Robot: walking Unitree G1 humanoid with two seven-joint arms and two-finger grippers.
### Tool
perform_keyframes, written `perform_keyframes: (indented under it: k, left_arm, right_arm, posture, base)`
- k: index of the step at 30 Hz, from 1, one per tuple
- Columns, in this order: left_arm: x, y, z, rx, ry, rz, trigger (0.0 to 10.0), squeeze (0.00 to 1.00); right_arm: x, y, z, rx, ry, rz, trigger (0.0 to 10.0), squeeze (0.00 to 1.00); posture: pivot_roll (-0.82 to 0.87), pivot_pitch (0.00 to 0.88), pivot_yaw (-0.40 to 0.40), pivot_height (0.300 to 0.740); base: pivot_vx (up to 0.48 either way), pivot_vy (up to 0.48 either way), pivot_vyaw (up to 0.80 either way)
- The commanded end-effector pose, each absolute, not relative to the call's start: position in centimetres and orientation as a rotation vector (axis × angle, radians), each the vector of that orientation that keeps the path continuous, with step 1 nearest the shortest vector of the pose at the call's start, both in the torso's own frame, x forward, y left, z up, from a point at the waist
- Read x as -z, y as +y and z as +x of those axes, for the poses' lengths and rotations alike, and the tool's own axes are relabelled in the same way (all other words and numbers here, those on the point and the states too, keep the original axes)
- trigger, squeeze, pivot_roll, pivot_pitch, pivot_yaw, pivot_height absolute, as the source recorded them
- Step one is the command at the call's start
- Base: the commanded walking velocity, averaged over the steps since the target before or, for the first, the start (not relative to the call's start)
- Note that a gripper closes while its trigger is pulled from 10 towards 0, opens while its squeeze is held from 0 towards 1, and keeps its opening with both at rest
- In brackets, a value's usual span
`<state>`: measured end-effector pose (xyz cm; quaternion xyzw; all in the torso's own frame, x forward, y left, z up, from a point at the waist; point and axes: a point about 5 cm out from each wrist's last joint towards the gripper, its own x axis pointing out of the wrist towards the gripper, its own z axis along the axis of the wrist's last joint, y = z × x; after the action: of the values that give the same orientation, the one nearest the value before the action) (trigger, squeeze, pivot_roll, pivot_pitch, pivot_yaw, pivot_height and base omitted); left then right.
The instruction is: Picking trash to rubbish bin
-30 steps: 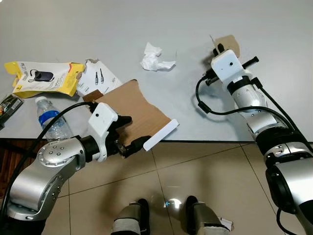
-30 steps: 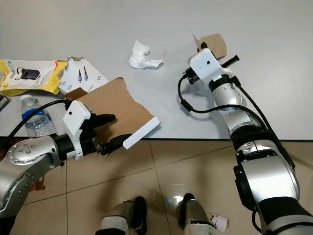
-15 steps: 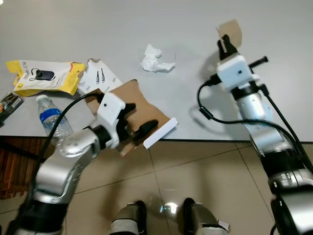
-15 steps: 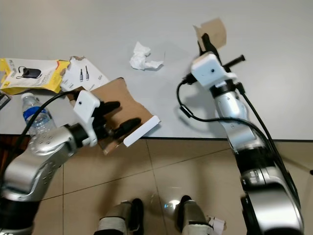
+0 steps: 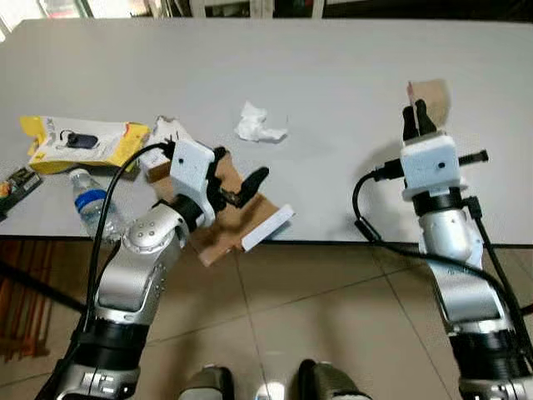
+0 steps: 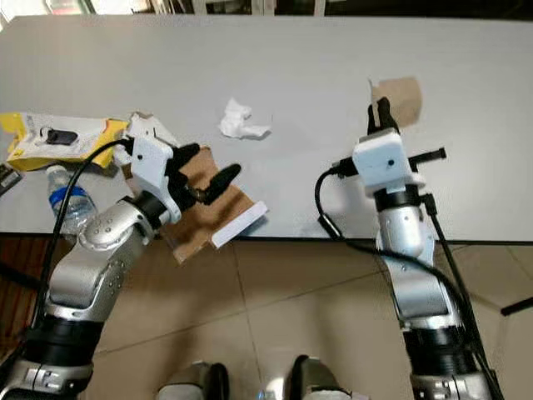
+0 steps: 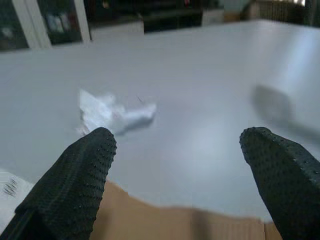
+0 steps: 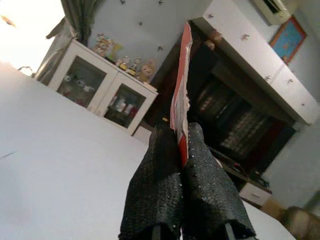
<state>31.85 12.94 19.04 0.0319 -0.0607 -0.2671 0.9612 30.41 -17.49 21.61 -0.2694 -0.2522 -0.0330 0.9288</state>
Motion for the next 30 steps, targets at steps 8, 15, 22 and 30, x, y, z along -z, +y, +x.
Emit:
perform_keyframes:
  k: [8,15,22,30]
  left_arm:
    - [-19.5,13.9,31.8,0.374,-0.188,0.085,10.0,0.0]
    - [-19.1,15.0,30.9,0.235,-0.222,0.111,10.0,0.0]
    - [-18.0,14.5,29.8,0.231,-0.205,0.13,10.0,0.0]
    - [-17.8,14.5,29.5,0.219,-0.196,0.129,10.0,0.0]
  right_arm:
    - [-20.8,-15.3,28.5,0.03,-0.475,-0.474,10.0,0.0]
    - [-20.1,-14.1,27.5,0.017,-0.429,-0.428,10.0,0.0]
    - [-19.7,-13.6,27.1,0.004,-0.391,-0.401,10.0,0.0]
    - [-19.6,-13.4,27.5,-0.005,-0.374,-0.39,10.0,0.0]
  posture:
    - [-0.03,0.104,0.019,0.74]
    - [-0.01,0.103,0.021,0.74]
    - [0.01,0.102,0.01,0.74]
    - [0.03,0.102,0.005,0.74]
  base:
    - [0.0,0.0,0.0]
    - [0.0,0.0,0.0]
    - [0.0,0.0,0.0]
    - [-0.125,0.0,0.0]
